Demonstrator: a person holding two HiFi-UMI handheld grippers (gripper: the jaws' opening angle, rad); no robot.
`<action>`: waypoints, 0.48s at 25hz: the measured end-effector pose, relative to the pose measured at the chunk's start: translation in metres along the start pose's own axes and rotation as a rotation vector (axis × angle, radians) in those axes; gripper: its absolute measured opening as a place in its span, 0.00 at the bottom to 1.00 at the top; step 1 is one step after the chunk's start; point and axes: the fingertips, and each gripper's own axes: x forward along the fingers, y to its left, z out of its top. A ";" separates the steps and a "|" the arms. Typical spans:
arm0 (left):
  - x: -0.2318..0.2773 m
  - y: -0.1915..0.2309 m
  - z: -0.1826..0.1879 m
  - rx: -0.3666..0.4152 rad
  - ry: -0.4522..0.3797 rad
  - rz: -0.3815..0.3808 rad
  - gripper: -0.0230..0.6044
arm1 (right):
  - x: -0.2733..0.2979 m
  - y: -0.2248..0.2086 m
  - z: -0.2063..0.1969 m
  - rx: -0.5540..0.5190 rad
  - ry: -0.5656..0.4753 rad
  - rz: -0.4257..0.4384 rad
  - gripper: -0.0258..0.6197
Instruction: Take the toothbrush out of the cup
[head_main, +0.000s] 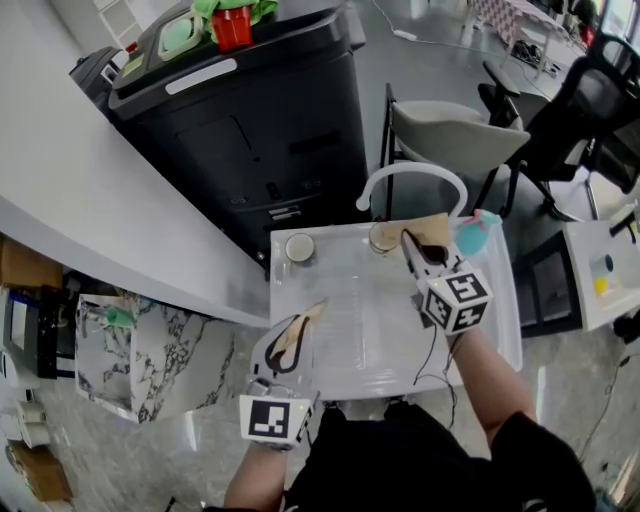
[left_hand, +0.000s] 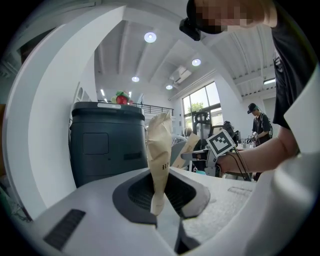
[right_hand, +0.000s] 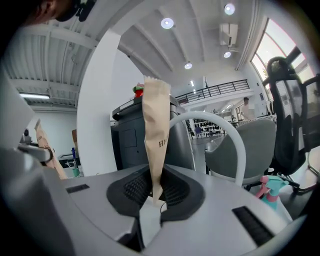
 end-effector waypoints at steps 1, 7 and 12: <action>0.001 0.000 0.001 0.002 -0.004 -0.009 0.10 | -0.003 0.002 0.003 0.001 -0.007 -0.003 0.11; 0.003 0.006 0.005 0.006 -0.021 -0.076 0.10 | -0.023 0.017 0.020 0.000 -0.039 -0.041 0.11; 0.000 0.011 0.005 0.016 -0.038 -0.147 0.10 | -0.040 0.030 0.025 0.002 -0.062 -0.097 0.11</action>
